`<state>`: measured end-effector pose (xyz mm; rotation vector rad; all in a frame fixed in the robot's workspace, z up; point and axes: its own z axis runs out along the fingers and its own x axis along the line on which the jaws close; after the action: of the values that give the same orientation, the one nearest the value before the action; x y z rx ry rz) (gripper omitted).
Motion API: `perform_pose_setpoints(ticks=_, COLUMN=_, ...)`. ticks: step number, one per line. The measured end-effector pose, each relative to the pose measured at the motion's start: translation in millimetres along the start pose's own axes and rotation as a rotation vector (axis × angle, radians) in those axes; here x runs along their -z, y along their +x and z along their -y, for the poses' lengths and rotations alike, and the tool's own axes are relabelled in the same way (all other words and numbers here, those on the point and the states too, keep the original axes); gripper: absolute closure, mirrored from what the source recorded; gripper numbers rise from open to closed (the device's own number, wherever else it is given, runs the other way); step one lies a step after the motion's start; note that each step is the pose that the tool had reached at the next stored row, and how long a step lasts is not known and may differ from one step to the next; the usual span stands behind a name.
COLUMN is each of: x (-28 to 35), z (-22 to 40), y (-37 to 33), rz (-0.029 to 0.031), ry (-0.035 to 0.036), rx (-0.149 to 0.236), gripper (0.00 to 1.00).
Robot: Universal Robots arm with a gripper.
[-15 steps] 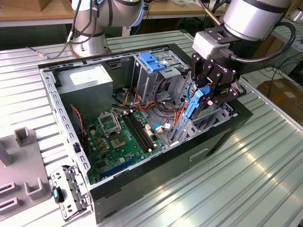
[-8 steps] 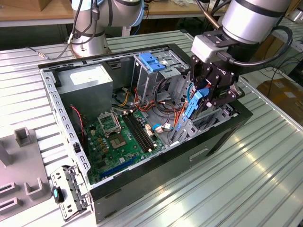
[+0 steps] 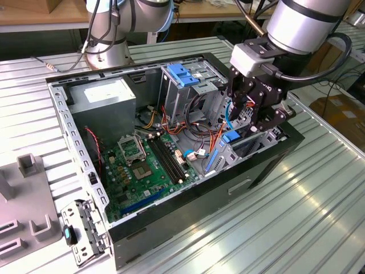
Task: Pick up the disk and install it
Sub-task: 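Insert the disk into the insertion slot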
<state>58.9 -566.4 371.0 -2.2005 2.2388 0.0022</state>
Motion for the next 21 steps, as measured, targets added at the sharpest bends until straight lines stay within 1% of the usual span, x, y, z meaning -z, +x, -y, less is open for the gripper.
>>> perform_pose_setpoints(ticks=4, x=-0.7, z=0.0, y=0.1, rz=0.0, ry=0.0, rx=0.0, gripper=0.49)
perform_pose_setpoints(ticks=5, x=-0.9, z=0.0, y=0.1, rz=0.0, ry=0.0, rx=0.0, gripper=0.51)
perform_pose_setpoints(ticks=6, x=-1.1, z=0.0, y=0.2, rz=0.0, ry=0.0, rx=0.0, gripper=0.58)
perform_pose_setpoints(ticks=7, x=-1.3, z=0.0, y=0.2, rz=0.0, ry=0.0, rx=0.0, gripper=0.58)
perform_pose_setpoints(ticks=8, x=-1.4, z=0.0, y=0.2, rz=0.0001, ry=0.0, rx=0.0, gripper=0.64)
perform_pose_setpoints(ticks=9, x=-1.4, z=0.4, y=0.2, rz=0.0, ry=0.0, rx=0.0, gripper=0.76)
perform_pose_setpoints(ticks=11, x=-1.5, z=2.8, y=0.1, rz=-0.0003, ry=0.0, rx=0.0, gripper=0.88)
perform_pose_setpoints(ticks=15, x=-1.8, z=6.2, y=0.0, rz=-0.0008, ry=0.0, rx=0.0, gripper=0.89)
perform_pose_setpoints(ticks=21, x=-1.8, z=6.5, y=0.1, rz=-0.001, ry=0.0, rx=0.0, gripper=0.89)
